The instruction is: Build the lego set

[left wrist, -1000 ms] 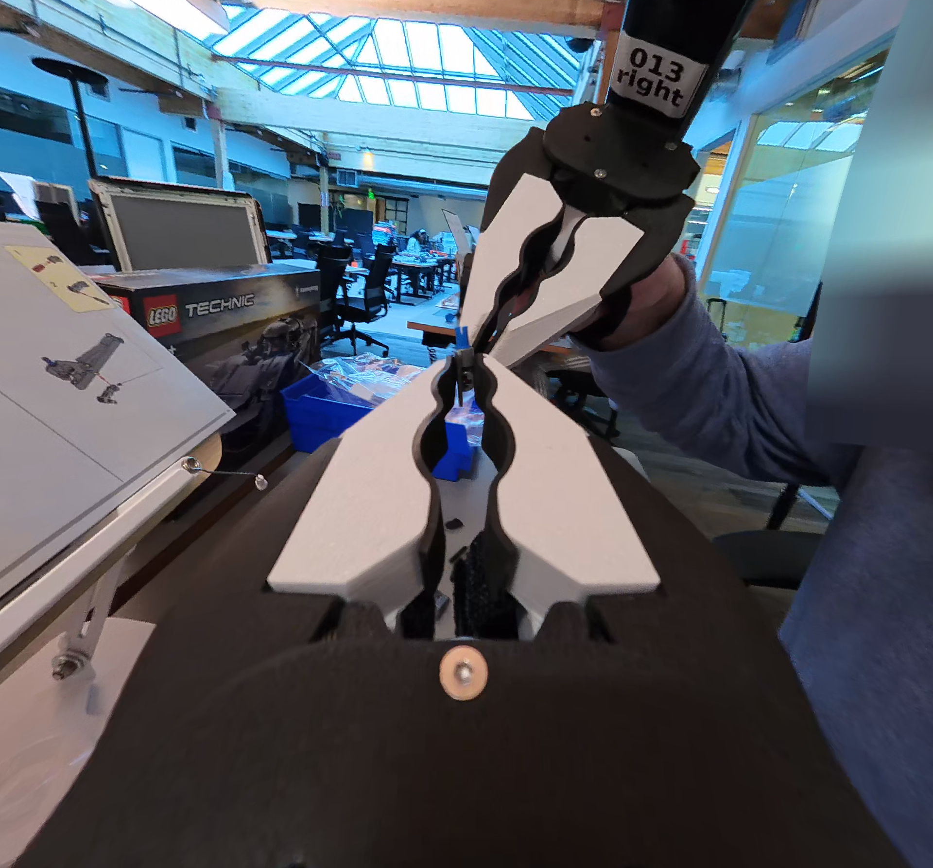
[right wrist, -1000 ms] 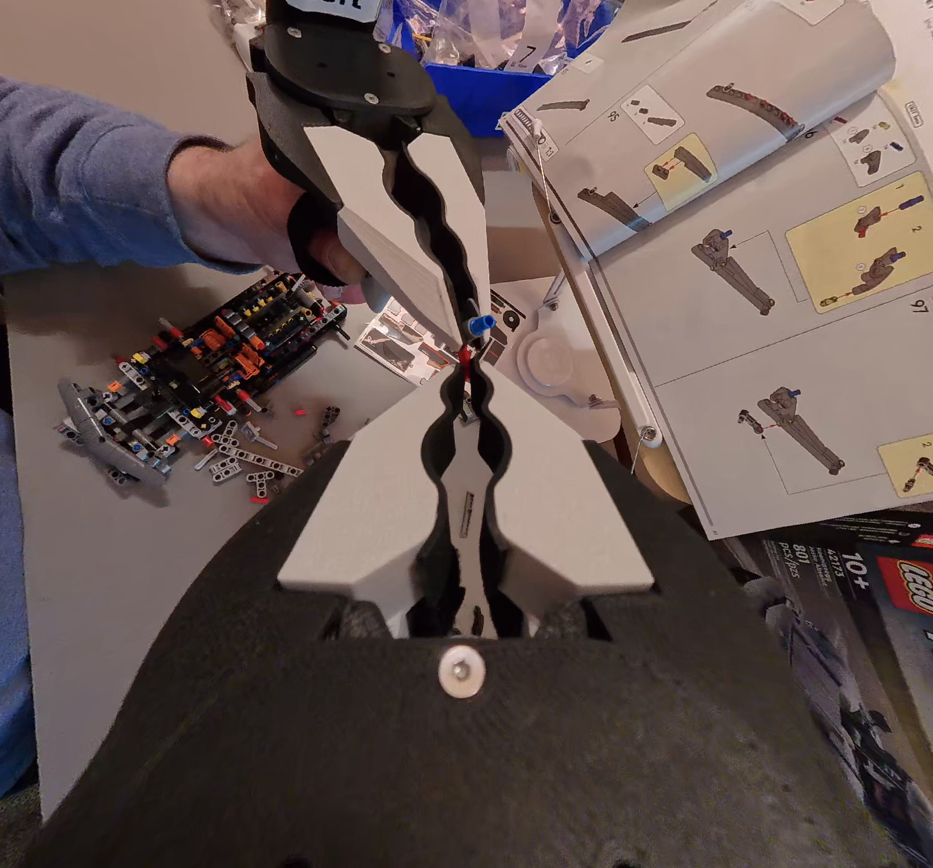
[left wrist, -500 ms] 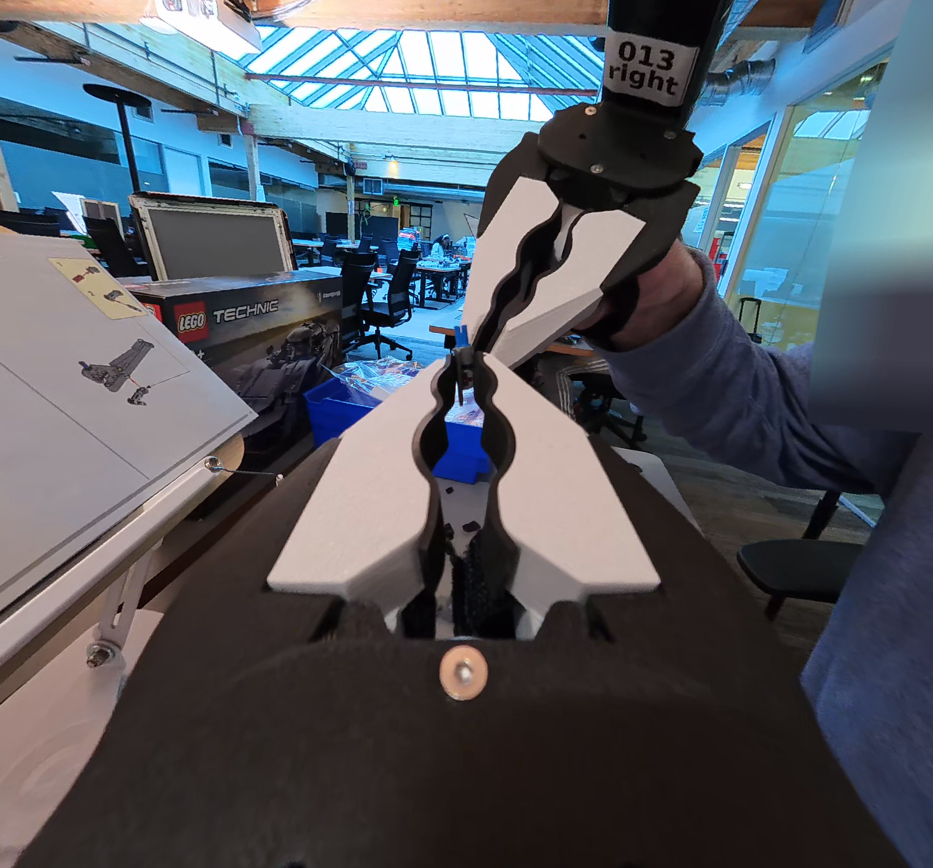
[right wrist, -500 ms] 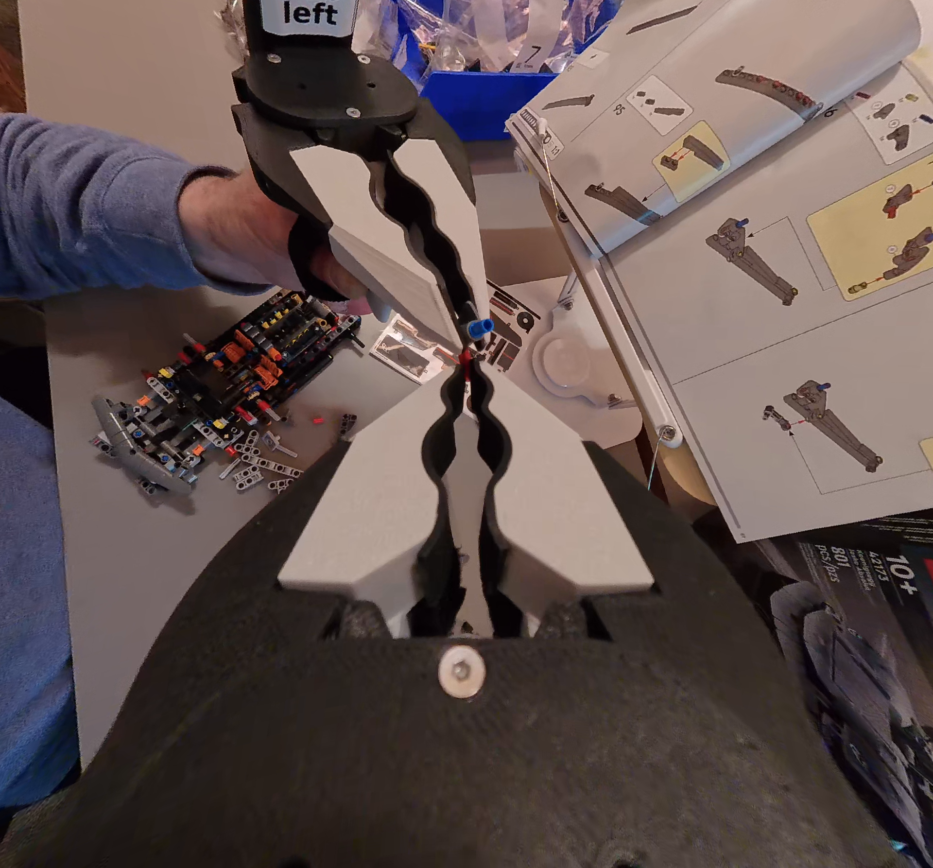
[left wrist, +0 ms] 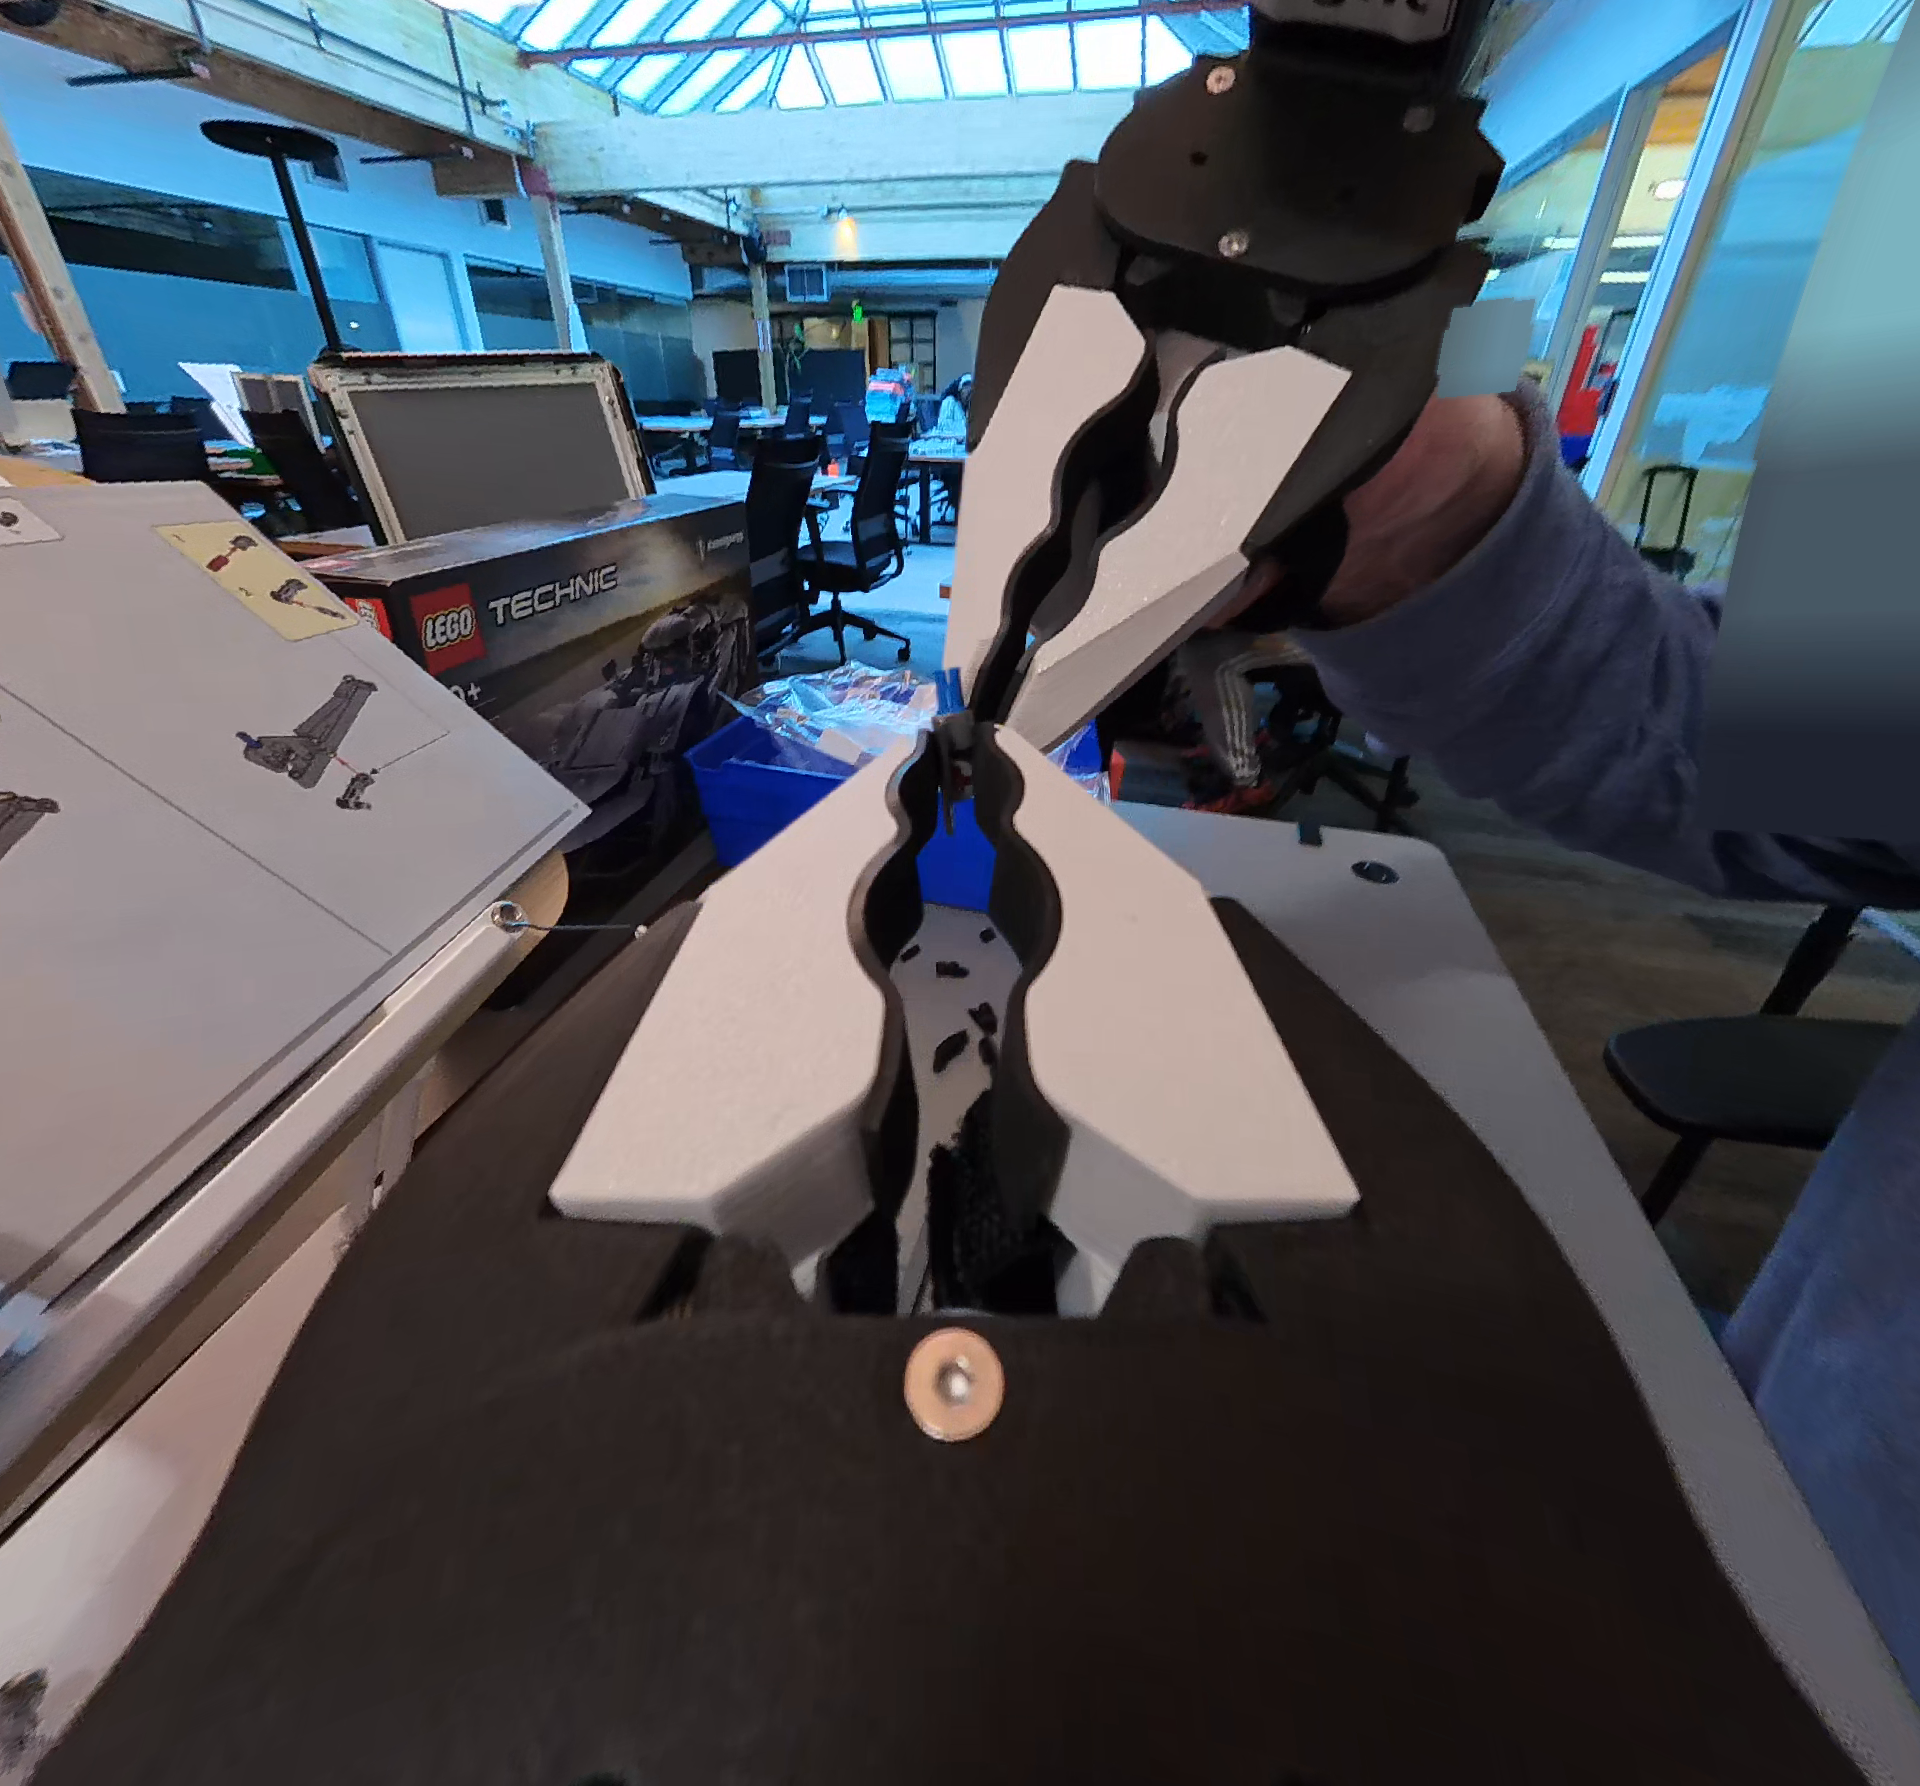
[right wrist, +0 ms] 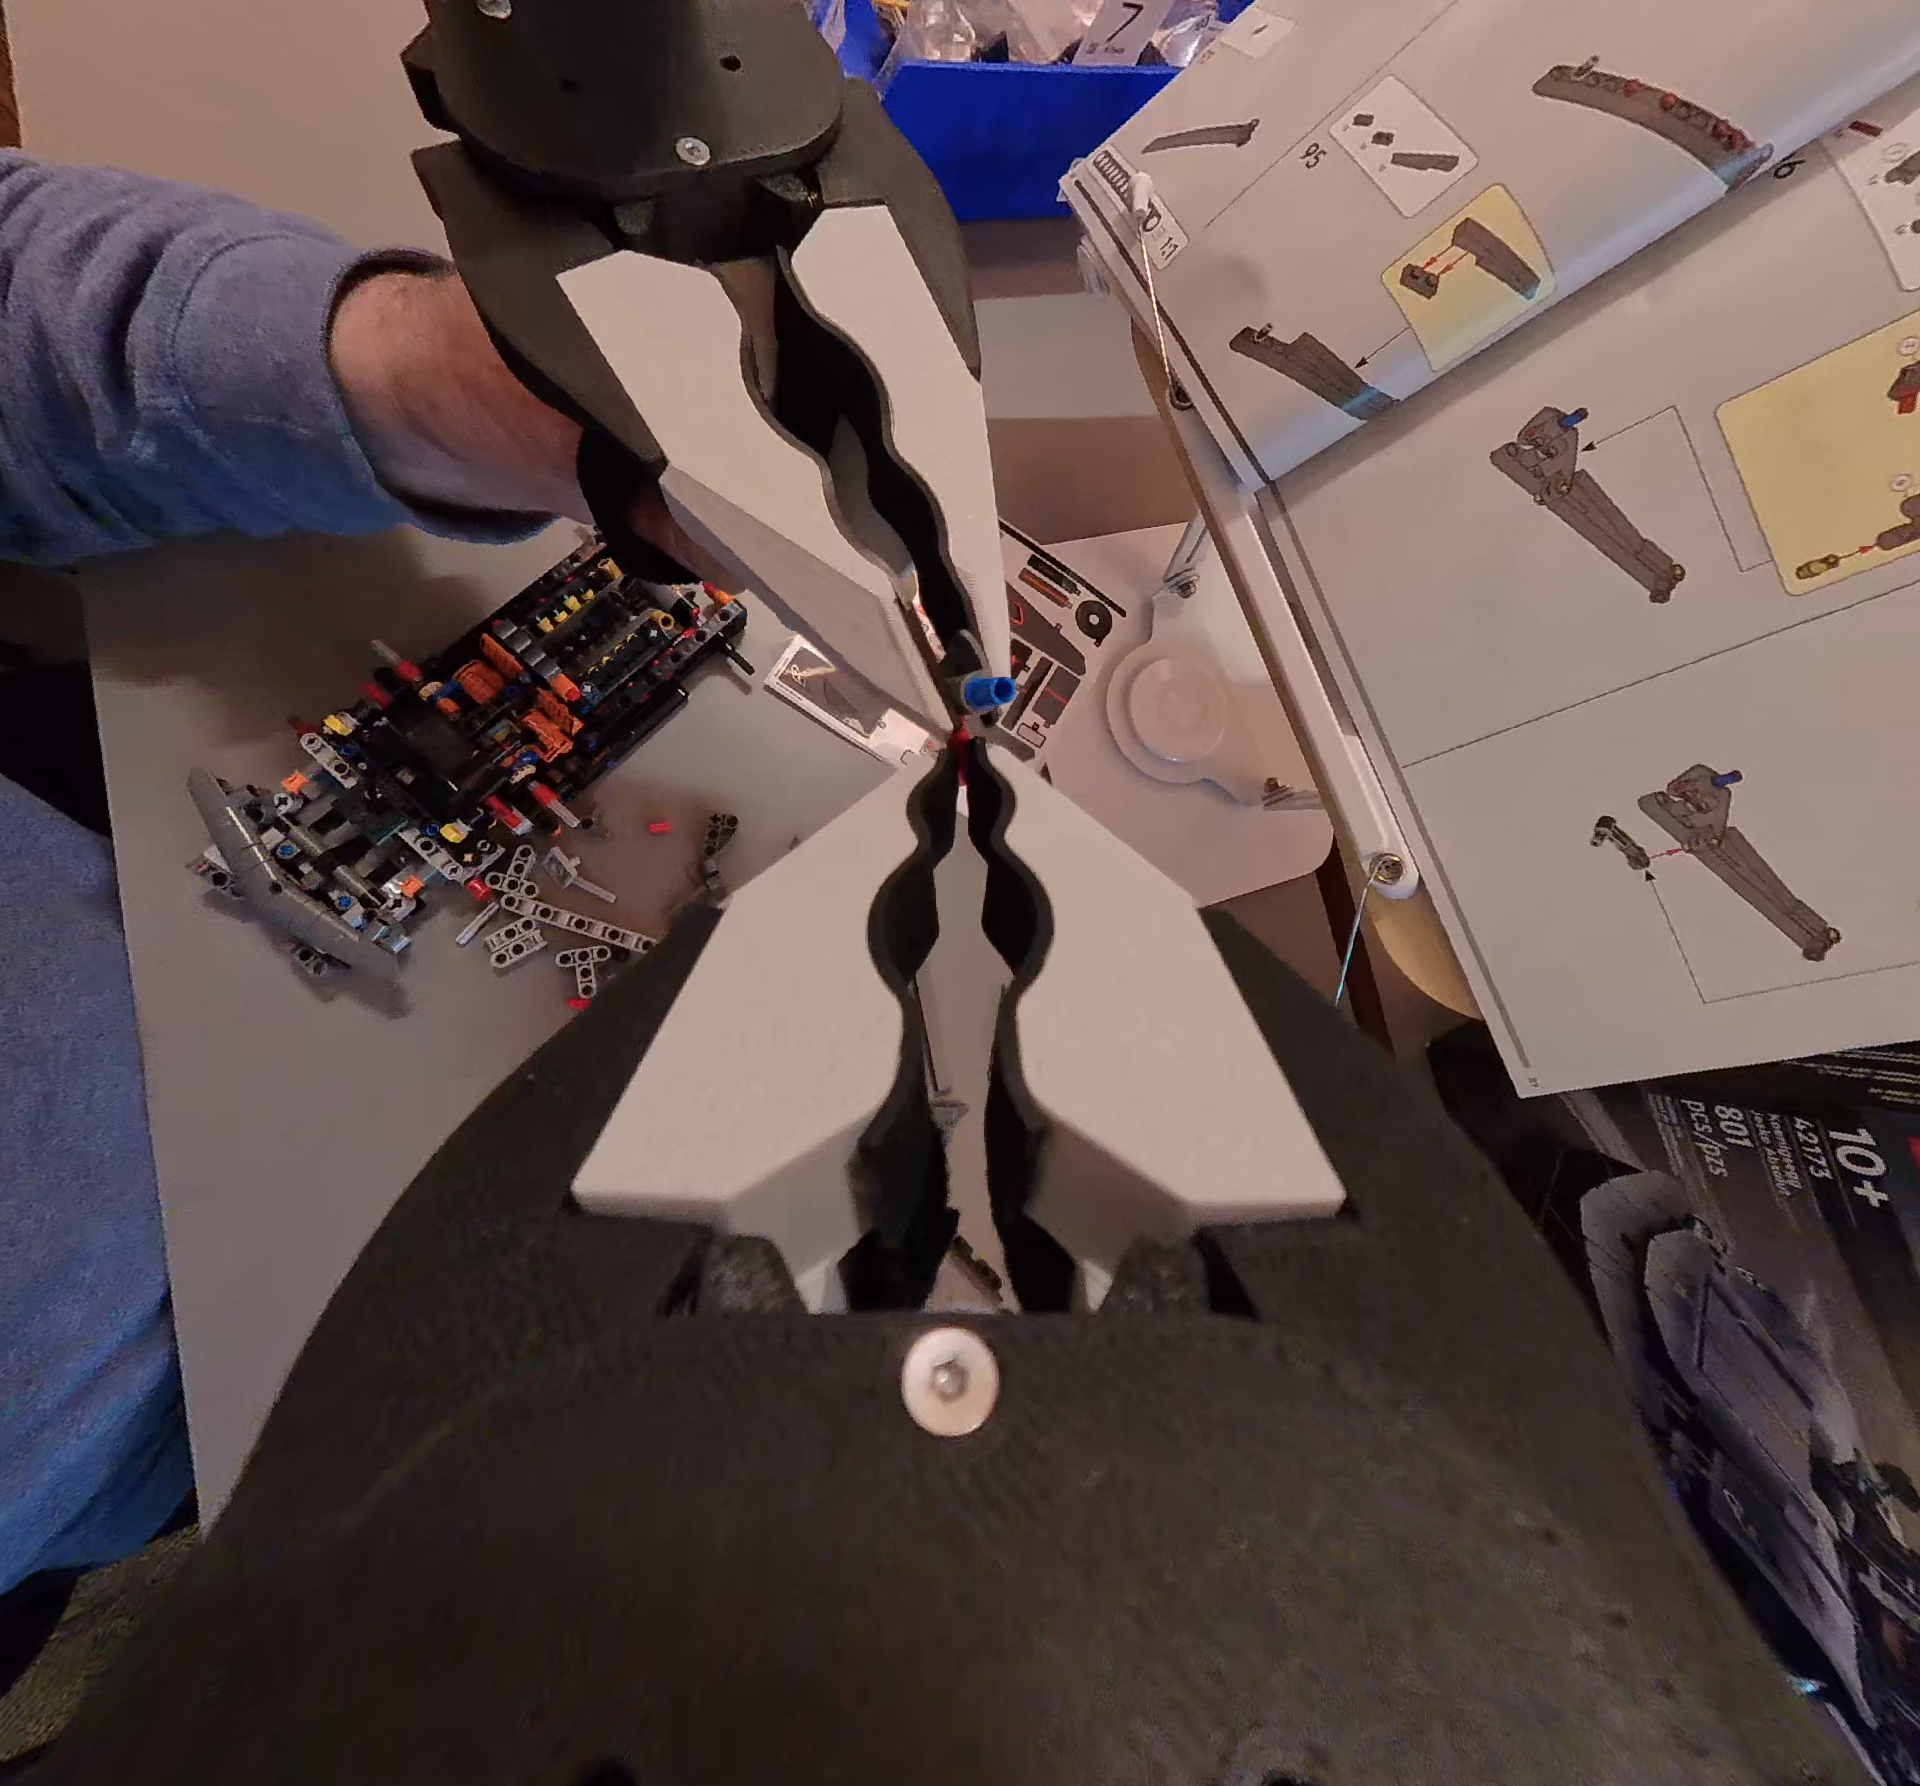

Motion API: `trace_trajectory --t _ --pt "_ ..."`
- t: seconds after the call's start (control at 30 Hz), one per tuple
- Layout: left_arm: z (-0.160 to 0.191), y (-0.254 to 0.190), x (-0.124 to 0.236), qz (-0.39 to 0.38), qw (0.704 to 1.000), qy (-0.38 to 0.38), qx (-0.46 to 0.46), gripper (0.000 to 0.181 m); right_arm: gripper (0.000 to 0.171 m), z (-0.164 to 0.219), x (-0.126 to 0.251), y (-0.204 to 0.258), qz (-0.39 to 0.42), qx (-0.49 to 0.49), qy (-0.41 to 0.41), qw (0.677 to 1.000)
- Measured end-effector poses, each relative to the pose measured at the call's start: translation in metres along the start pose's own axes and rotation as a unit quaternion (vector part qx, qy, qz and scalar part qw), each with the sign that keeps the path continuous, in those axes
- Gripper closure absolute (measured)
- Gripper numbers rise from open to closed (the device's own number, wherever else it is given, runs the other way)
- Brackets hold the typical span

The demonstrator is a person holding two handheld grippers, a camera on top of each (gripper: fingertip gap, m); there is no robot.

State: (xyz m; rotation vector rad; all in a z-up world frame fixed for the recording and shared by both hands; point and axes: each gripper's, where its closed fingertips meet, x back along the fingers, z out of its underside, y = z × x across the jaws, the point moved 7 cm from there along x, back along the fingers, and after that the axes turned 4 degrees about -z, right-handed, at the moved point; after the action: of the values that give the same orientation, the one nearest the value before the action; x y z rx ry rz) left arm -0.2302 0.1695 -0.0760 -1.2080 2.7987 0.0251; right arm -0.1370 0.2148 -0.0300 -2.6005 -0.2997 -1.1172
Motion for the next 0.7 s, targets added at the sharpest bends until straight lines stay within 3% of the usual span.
trace_trajectory --t 0.03,0.37,0.63,0.7 --pt "0.000 0.000 0.000 0.001 1.000 0.005 -0.001 0.176 0.171 0.000 0.000 0.000 -0.001 0.000 0.002 1.000" --pt "0.004 0.000 -0.002 -0.002 1.000 0.024 -0.002 0.177 0.171 0.002 -0.002 -0.001 -0.009 -0.003 0.004 1.000" --pt "0.002 0.005 -0.002 0.069 0.991 -0.038 0.104 0.177 0.171 0.005 0.011 -0.003 -0.020 -0.017 -0.065 0.998" --pt "-0.002 0.005 0.001 0.085 0.987 -0.059 0.125 0.176 0.163 0.005 0.017 0.000 -0.019 -0.015 -0.092 0.995"
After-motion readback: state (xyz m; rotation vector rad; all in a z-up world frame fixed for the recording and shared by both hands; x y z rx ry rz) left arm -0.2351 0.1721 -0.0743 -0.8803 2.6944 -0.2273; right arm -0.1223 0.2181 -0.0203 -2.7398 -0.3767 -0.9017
